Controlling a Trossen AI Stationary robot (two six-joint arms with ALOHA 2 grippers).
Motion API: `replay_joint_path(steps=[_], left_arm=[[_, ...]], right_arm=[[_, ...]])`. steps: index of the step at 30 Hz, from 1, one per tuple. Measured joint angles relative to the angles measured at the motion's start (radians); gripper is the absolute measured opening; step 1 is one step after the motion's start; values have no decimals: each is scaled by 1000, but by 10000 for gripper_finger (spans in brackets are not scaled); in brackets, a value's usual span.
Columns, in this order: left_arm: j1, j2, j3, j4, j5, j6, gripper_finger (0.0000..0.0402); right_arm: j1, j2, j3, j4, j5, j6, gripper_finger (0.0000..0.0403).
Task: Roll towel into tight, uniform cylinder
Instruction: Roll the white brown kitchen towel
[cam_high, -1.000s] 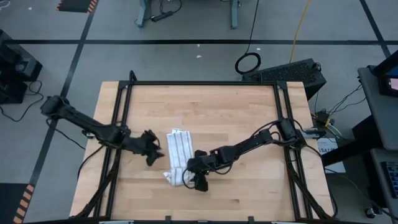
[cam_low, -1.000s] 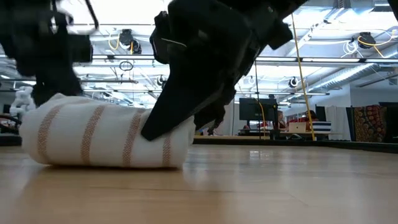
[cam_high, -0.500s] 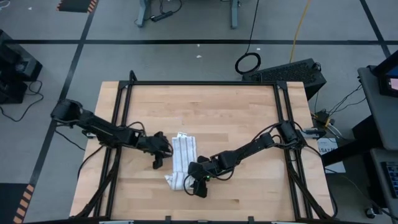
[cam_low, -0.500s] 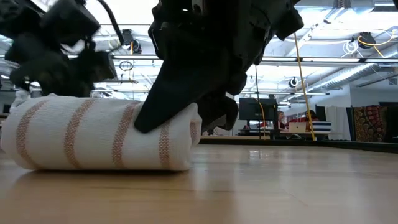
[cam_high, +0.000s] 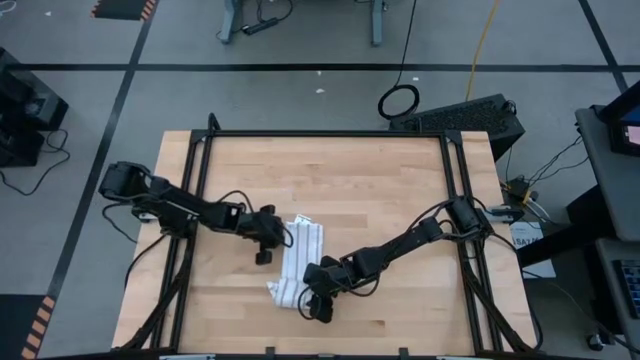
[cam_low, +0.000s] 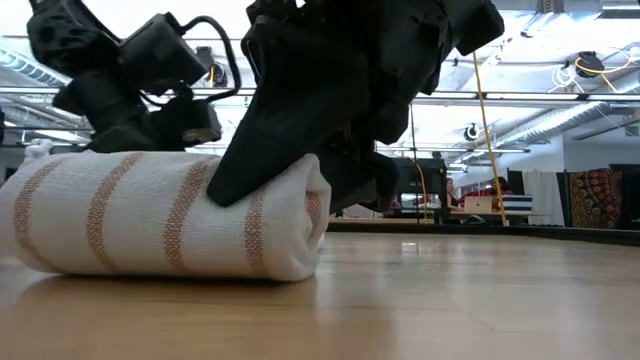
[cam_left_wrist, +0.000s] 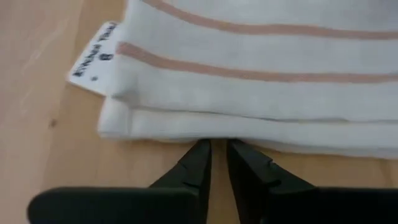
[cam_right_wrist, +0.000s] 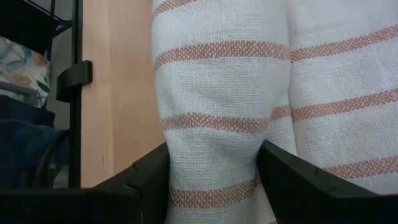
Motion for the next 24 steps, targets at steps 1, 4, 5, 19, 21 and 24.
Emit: replay_joint_path(steps=[1,4,5,19,21,24], left_arm=[[6,-2,6,-11,-1,-7,56],[33,-49,50,-123,28,-41,56],[43,-73,75,-184,46,-54,56],[-236,-347,172,-221,276,-250,104],[-305,-327,172,-136,219,-248,138],[-394,-278,172,9,82,-242,195]], right_arm=[[0,0,0,0,0,10,215],[-5,0,0,4,-4,47,215],[-6,0,0,6,-4,57,215],[-8,0,0,20,-12,70,215],[-10,0,0,20,-12,70,215],[-14,0,0,23,-13,70,215]])
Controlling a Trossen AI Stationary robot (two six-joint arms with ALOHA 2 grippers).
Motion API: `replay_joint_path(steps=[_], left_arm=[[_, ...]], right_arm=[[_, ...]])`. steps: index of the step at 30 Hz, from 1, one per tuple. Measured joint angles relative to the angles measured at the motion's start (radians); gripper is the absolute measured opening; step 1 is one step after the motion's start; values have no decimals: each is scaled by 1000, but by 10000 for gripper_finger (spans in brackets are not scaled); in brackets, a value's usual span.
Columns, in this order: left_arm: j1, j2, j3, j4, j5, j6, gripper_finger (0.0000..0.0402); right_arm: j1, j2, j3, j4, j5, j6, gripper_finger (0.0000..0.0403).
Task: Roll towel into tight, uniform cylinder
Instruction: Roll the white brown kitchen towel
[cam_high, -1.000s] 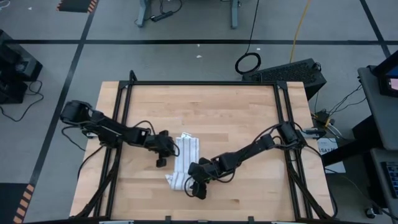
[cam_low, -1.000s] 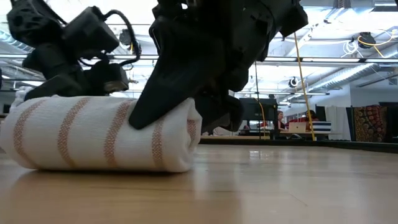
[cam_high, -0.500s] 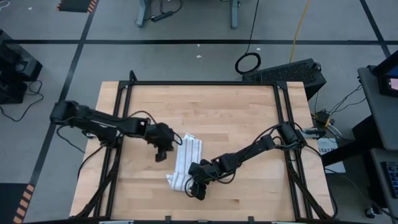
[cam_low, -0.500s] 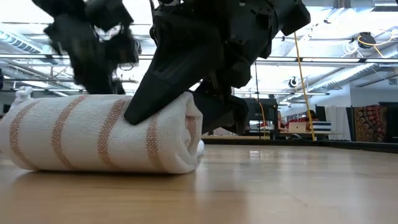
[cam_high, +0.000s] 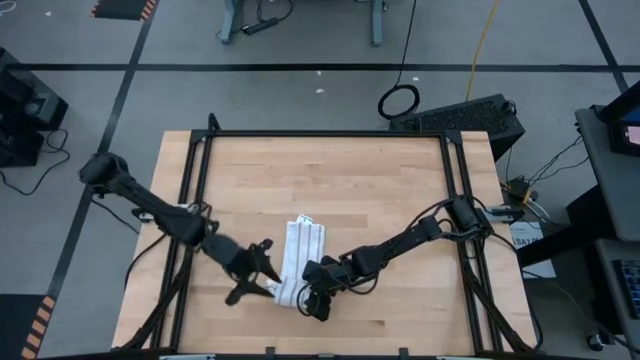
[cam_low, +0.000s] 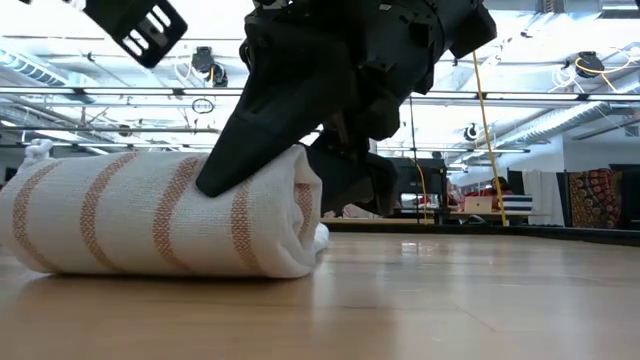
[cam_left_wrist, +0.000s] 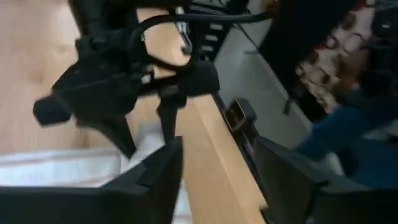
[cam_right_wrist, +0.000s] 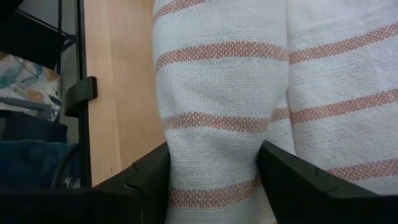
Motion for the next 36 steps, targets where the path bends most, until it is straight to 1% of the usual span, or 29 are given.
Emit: replay_joint_path(steps=[3,5,8,11,13,16,21,25,28,31,36], left_arm=[[-66,81,0,57,-134,-5,247],[-96,146,0,66,-189,-3,275],[-129,252,0,137,-238,-3,305],[-147,339,1,223,-278,25,322],[-152,379,12,247,-323,54,326],[-154,421,26,254,-370,89,327],[-148,469,26,219,-370,97,327],[-148,472,26,157,-377,104,327],[-151,459,26,164,-386,126,327],[-158,449,44,136,-396,113,327],[-169,449,78,31,-410,0,327]], right_arm=[[-7,0,0,4,0,0,215],[-12,0,0,4,0,0,215],[-20,0,0,5,-18,0,215],[-29,0,0,5,-61,0,215],[-34,0,0,5,-92,0,215],[-40,0,0,5,-104,0,215],[-47,0,0,5,-104,0,215],[-51,0,1,6,-115,0,215],[-51,0,1,4,-126,0,215],[-50,0,1,3,-132,0,215],[-50,0,1,3,-132,24,215]])
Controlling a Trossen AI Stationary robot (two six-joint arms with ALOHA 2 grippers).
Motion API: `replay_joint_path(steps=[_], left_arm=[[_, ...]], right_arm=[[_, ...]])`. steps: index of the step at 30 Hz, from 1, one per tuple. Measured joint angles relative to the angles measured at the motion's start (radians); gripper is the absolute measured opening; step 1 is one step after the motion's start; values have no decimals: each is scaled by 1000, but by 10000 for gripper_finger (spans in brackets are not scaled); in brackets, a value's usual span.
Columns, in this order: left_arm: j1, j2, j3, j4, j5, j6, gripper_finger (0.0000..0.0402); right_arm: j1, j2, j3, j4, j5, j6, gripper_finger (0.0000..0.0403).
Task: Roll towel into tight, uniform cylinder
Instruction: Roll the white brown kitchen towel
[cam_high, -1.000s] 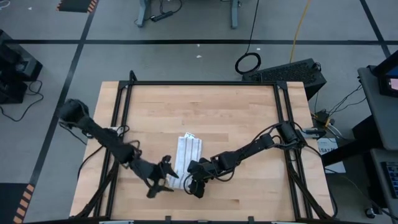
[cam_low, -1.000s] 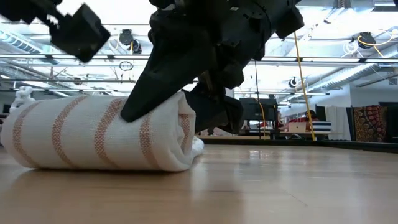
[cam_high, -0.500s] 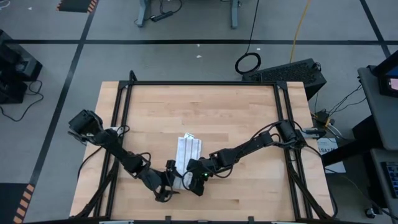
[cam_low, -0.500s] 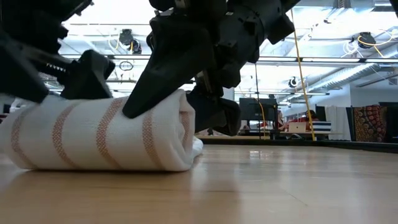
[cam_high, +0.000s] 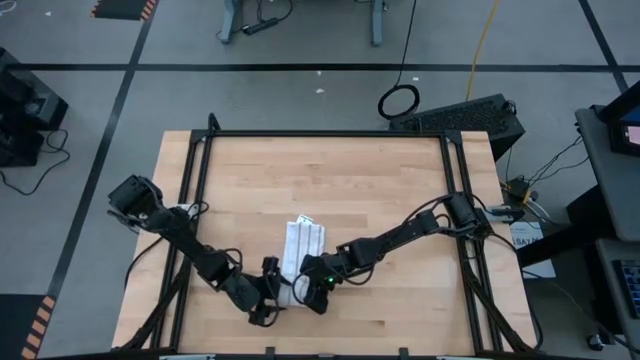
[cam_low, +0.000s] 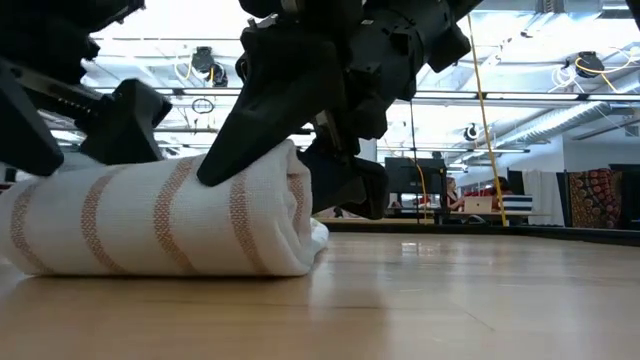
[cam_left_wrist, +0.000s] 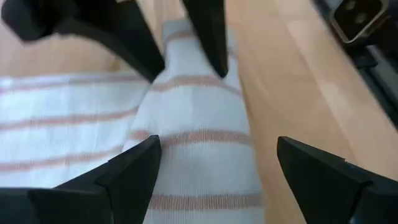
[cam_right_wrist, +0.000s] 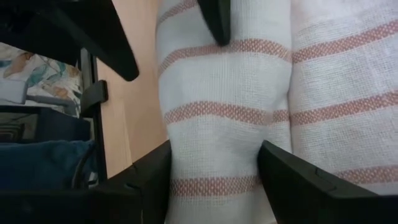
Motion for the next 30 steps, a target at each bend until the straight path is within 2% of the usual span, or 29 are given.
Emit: replay_joint_path(steps=[5,11,14,17,20,27,30], left_arm=[[7,2,0,-18,-10,-35,331],[30,40,1,-58,-9,-52,363],[57,70,5,-56,46,-103,357],[76,93,5,-52,82,-154,326],[99,96,4,-35,129,-165,278],[167,98,3,14,402,-194,149],[202,84,2,16,476,-197,103]], right_arm=[[0,0,0,0,3,2,215],[-1,-1,0,0,10,-10,215],[-1,-1,0,-1,10,-50,215],[1,-1,0,-4,9,-107,216],[2,-8,0,-16,2,-162,231],[-6,-157,0,-274,63,-246,307],[4,-234,0,-363,126,-257,332]])
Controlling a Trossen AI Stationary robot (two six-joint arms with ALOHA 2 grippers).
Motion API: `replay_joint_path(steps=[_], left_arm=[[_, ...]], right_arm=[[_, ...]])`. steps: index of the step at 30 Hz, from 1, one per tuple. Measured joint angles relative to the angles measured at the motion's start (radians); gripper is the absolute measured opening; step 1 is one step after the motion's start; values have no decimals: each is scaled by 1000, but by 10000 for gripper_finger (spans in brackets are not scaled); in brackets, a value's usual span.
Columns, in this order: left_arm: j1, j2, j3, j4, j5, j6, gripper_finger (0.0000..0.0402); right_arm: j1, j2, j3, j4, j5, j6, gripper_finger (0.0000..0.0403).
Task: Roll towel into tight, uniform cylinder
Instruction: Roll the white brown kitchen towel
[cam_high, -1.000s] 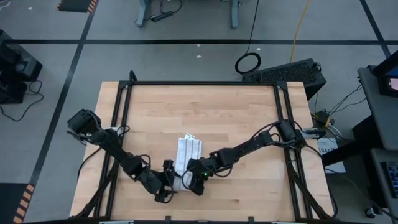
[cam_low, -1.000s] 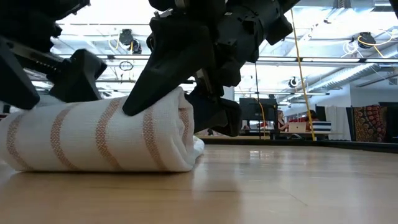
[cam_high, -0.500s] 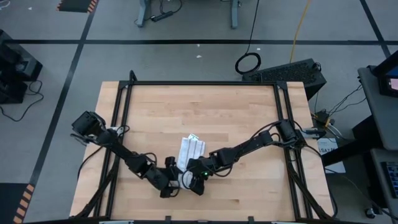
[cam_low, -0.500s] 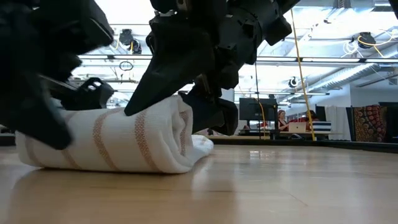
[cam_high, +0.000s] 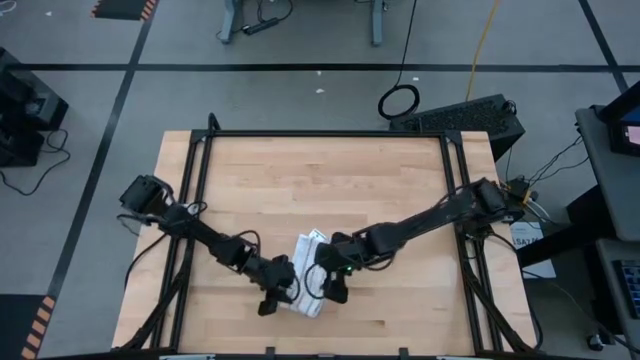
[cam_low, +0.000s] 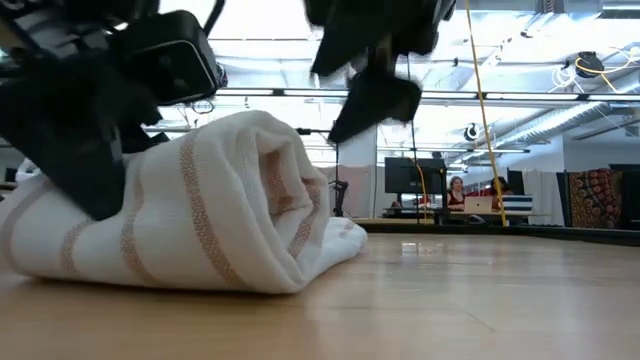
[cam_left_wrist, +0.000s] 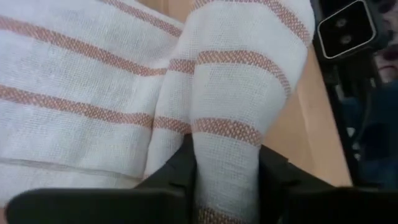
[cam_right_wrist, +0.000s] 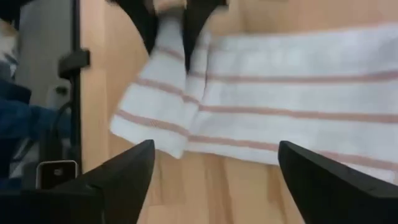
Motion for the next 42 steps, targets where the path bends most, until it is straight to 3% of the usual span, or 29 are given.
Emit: replay_joint_path(steps=[4,8,13,23,26,42], left_arm=[[66,-17,-3,-15,124,-12,87],[148,-16,-4,-20,278,-74,108],[217,-15,-4,-30,382,-106,117],[338,-14,-5,-45,603,-283,119],[355,-15,-5,-42,610,-283,119],[378,-17,-4,-46,620,-335,120]], right_arm=[[65,-59,0,17,102,19,342],[152,-54,0,79,246,1,341],[215,1,0,174,438,-15,341],[214,132,0,306,496,-58,341],[201,159,0,313,534,-85,341],[142,245,0,403,501,-118,330]])
